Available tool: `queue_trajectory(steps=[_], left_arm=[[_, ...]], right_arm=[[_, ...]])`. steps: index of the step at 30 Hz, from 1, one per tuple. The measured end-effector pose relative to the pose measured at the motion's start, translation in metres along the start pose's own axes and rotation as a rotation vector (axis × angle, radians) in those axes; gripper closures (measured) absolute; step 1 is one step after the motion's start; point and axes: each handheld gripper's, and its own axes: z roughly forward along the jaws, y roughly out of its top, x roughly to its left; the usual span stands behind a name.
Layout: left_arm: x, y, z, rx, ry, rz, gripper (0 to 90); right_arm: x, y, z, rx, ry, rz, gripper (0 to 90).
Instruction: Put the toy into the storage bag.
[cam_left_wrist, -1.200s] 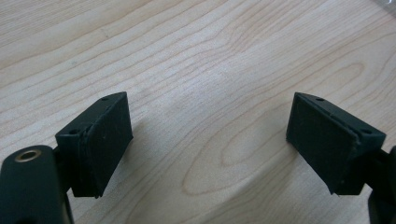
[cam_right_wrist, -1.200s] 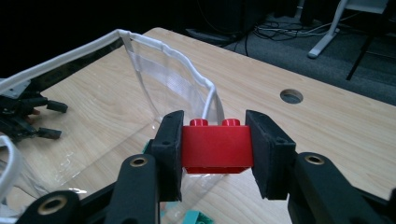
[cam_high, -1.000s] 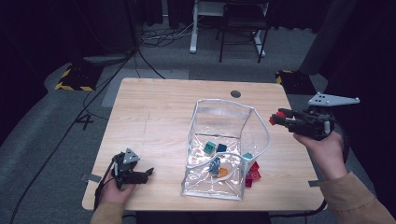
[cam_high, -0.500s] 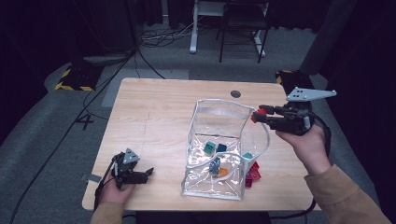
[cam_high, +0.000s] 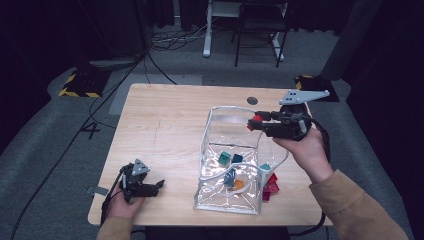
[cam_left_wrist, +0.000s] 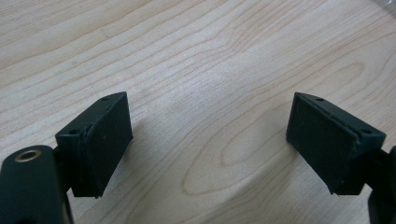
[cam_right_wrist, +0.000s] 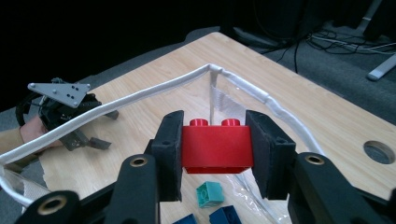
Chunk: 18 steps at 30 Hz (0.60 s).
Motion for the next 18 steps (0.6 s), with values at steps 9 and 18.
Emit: queue_trajectory(steps=[9, 18], left_arm=[[0.000, 0.000, 0.000, 0.000, 0.000, 0.000, 14.5], [0.000, 0.000, 0.000, 0.000, 0.000, 0.000, 14.5]], right_arm=[[0.002, 0.002, 0.031, 0.064, 0.027, 0.009, 58.7], [0.002, -0.004, 0.054, 0.123, 0.036, 0.023, 58.7]])
